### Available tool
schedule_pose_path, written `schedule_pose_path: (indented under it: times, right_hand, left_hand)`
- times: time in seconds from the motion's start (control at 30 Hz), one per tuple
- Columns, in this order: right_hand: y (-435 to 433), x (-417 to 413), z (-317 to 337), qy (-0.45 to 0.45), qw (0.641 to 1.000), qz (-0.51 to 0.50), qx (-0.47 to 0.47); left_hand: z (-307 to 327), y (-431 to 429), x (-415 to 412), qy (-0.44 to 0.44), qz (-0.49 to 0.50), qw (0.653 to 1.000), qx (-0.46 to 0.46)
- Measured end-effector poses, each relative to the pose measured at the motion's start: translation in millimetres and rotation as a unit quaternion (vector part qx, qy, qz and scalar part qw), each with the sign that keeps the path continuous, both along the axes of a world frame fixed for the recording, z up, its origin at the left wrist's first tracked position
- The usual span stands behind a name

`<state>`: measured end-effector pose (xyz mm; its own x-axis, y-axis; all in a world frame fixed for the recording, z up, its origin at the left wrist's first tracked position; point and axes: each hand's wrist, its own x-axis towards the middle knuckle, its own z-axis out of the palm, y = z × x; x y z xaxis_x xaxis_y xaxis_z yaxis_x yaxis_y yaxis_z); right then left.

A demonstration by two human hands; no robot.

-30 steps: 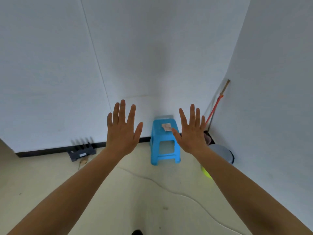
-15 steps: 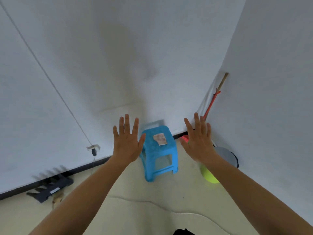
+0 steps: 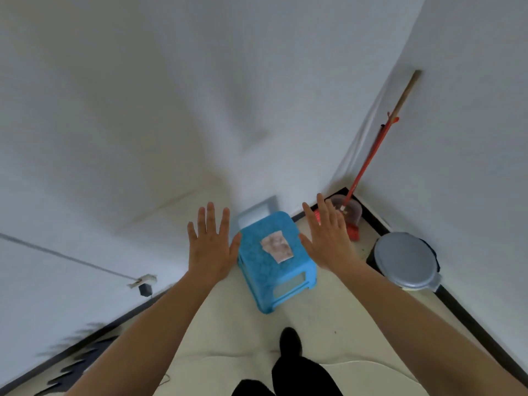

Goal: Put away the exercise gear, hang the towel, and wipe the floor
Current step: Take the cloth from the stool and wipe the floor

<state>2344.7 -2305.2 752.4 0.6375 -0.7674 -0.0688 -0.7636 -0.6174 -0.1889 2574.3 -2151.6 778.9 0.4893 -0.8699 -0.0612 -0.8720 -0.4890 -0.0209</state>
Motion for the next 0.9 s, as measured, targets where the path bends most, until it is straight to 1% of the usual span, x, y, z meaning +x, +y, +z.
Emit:
schedule_pose_path:
  times: [0.1, 0.2, 0.3, 0.43, 0.5, 0.57, 0.63, 0.73, 0.77, 0.83, 0.87, 0.9]
  right_hand:
    - [-19.0, 29.3, -40.2, 0.01, 0.998, -0.023, 0.056]
    - [-34.9, 53.5, -91.7, 0.015, 0.995, -0.024, 0.096]
    - [-41.8, 74.0, -173.2, 0.019, 0.991, -0.047, 0.12]
    - [-39.1, 99.0, -288.1, 0.015, 0.986, -0.08, 0.144]
    - [-32.8, 109.1, -333.3, 0.025, 0.98, -0.092, 0.175]
    - [-24.1, 114.6, -365.9, 0.035, 0.981, -0.093, 0.165]
    - [-14.3, 116.5, -385.9, 0.012, 0.984, -0.126, 0.126]
    - [-3.1, 118.1, -398.0, -0.049, 0.982, -0.161, 0.083]
    - [-1.4, 119.6, -396.0, -0.067, 0.978, -0.171, 0.104]
    - [-2.0, 122.0, -386.1, -0.088, 0.954, -0.206, 0.201]
    - [-4.0, 122.3, -381.5, -0.08, 0.938, -0.223, 0.255]
    - [-7.5, 122.5, -372.9, -0.049, 0.923, -0.24, 0.296]
  left_hand:
    - [-38.1, -22.8, 29.0, 0.02, -0.014, 0.999, 0.026]
    - [-97.3, -49.2, 51.7, 0.046, -0.038, 0.997, 0.048]
    - [-183.7, -72.5, 67.3, 0.086, -0.05, 0.99, 0.096]
    - [-308.1, -83.7, 77.7, 0.104, -0.093, 0.981, 0.133]
    - [-354.5, -80.9, 74.7, 0.127, -0.109, 0.974, 0.153]
    - [-388.0, -72.6, 70.4, 0.141, -0.12, 0.971, 0.153]
    - [-411.0, -63.8, 67.8, 0.151, -0.133, 0.97, 0.14]
    - [-425.8, -53.8, 72.1, 0.156, -0.154, 0.968, 0.119]
    - [-427.0, -52.5, 74.9, 0.156, -0.162, 0.967, 0.122]
    - [-422.7, -55.1, 80.1, 0.154, -0.181, 0.96, 0.151]
    - [-417.4, -59.0, 83.0, 0.154, -0.19, 0.954, 0.176]
    - [-410.6, -64.2, 85.7, 0.156, -0.192, 0.947, 0.206]
